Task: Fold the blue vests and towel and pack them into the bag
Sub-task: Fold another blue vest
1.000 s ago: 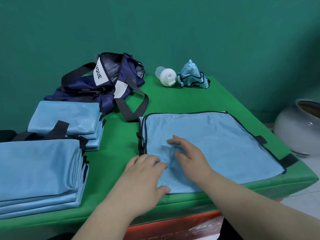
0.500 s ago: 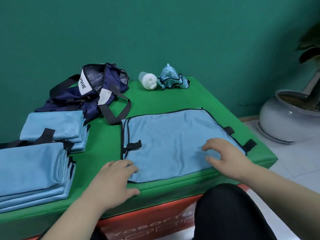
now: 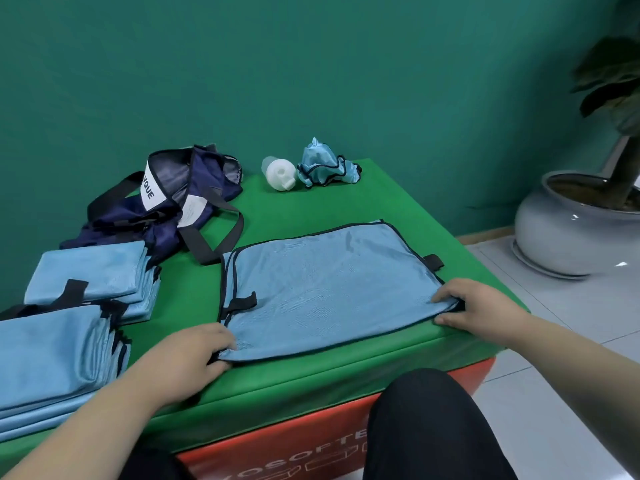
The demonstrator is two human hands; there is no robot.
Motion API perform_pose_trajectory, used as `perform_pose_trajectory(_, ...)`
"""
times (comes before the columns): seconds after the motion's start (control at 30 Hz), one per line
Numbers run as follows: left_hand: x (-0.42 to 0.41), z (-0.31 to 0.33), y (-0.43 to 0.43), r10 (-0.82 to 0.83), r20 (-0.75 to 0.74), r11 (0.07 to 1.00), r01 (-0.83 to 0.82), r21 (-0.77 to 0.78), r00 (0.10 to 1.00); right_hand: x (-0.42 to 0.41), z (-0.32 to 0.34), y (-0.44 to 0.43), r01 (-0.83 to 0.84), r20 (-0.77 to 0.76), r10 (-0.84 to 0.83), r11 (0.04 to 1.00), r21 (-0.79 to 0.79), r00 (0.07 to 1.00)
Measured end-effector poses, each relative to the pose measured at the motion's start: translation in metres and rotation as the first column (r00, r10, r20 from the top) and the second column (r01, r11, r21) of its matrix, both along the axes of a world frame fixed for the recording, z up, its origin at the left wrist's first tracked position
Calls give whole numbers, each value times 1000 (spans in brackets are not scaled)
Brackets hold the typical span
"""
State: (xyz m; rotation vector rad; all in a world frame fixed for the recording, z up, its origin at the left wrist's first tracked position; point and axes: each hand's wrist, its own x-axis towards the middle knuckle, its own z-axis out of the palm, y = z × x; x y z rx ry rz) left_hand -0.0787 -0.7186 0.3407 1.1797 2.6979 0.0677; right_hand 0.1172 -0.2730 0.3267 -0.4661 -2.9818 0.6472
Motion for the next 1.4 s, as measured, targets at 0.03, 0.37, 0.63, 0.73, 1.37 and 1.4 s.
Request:
perform_pose_trajectory(0.03, -1, 0, 0, 2, -19, 1000, -2, 3, 1000, -1, 1, 1, 2, -6, -2, 1000, 2, 1000)
perform_pose_trajectory(0.37, 5, 29, -6, 125, -19, 978, -120, 170, 992, 0, 10, 8, 54, -33, -53, 998, 43, 998)
perform_pose_trajectory(0.63, 24, 63, -23, 156, 78, 942, -172, 288, 985, 16, 52, 8, 39, 39, -37, 999, -32, 999)
perform_pose_trajectory(0.73, 27, 67, -26, 199, 83, 934, -215, 285, 976, 16, 66, 2, 20, 28, -19, 999, -43, 999)
perform_pose_trajectory(1.37, -62, 37, 24, 426, 106, 866, -439, 242, 899, -130, 49, 1, 152, 32, -158, 979, 139, 987)
perform_pose_trajectory(1.4, -69, 34, 27, 438, 112, 854, -452, 259, 892, -139, 44, 1, 150, 64, -161, 976, 159, 985)
